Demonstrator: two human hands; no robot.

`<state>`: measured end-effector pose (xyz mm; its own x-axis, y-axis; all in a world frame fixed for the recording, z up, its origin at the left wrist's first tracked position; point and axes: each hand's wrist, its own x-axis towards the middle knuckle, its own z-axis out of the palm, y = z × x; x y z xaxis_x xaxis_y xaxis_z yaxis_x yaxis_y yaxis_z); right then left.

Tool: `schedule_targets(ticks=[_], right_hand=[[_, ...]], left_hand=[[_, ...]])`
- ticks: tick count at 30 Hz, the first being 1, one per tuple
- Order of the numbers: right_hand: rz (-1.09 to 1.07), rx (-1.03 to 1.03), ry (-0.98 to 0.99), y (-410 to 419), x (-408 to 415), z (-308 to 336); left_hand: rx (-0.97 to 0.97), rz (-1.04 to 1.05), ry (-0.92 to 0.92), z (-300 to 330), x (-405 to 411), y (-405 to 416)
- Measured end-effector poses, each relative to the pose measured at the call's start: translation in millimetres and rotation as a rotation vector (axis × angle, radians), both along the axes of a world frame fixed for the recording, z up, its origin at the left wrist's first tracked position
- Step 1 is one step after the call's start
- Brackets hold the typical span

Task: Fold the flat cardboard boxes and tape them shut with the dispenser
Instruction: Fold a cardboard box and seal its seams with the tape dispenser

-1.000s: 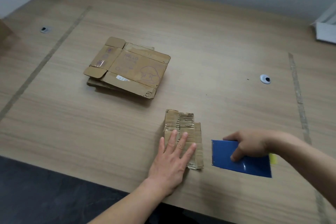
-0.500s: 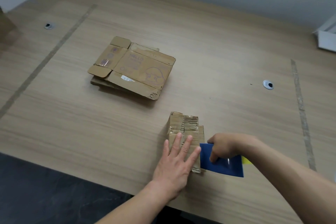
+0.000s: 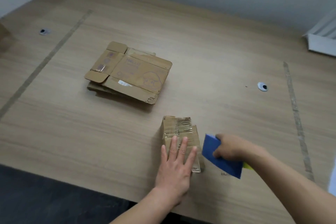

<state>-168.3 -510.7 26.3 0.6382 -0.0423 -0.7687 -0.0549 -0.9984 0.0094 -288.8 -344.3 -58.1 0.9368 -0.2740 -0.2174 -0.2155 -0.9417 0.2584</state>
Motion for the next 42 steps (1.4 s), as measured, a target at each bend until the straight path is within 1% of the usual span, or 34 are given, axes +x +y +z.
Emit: schedule_targets(ticks=[3,5,8,11,13,16,18,20,22,24,25,27,29,31,32,33,35,37,39,42], right_hand=[[-0.095,0.053,-0.23,-31,-10,1],[-0.189,0.077,-0.342,-43,-22,-5],[-0.35,0.173,-0.406,-48,-39,-15],[-0.327,0.097,-0.455,-51,-50,-23],[-0.312,0.062,-0.475,-55,-55,-31],[-0.324,0.059,-0.467,-59,-59,-41],[-0.367,0.105,-0.458,-61,-60,-47],[-0.494,0.253,-0.462,-62,-59,-50],[-0.685,0.44,-0.455,-64,-54,-50],[-0.858,0.535,-0.395,-67,-49,-49],[-0.933,0.555,-0.342,-69,-47,-49],[-1.062,0.566,-0.228,-74,-47,-52],[-1.164,0.542,-0.148,-78,-52,-56],[-1.242,0.509,-0.09,-82,-60,-61],[-1.269,0.499,-0.068,-84,-65,-62],[-1.283,0.496,-0.052,-85,-69,-63],[-1.292,0.501,-0.024,-89,-77,-63],[-1.301,0.509,-0.005,-91,-82,-60],[-1.309,0.502,0.007,-93,-84,-60],[-1.255,0.51,-0.011,-93,-83,-57]], left_hand=[[0.01,0.042,0.076,0,-1,-4],[0.043,0.035,0.08,3,-1,-4],[0.074,0.0,0.197,24,1,-5],[0.065,-0.016,0.221,32,0,-4],[0.059,-0.037,0.205,31,-2,-4],[0.073,-0.038,0.204,31,-1,-4],[0.064,-0.035,0.207,30,-2,-5],[0.064,-0.022,0.136,24,-3,-5],[0.008,0.047,0.136,20,-3,-3],[0.014,0.034,0.089,21,-2,-5],[0.042,-0.012,0.095,22,-2,-5],[0.065,-0.049,0.207,27,-2,-4],[0.087,-0.042,0.129,23,-2,-5],[0.034,0.04,0.125,23,-2,-4],[0.025,0.043,0.094,22,-2,-5],[0.059,-0.003,0.056,20,-2,-5],[0.103,-0.048,0.153,21,-4,-4],[0.084,0.004,0.089,20,-1,-7],[0.051,0.069,0.15,17,-4,-6],[0.017,0.004,0.06,14,-5,-6]])
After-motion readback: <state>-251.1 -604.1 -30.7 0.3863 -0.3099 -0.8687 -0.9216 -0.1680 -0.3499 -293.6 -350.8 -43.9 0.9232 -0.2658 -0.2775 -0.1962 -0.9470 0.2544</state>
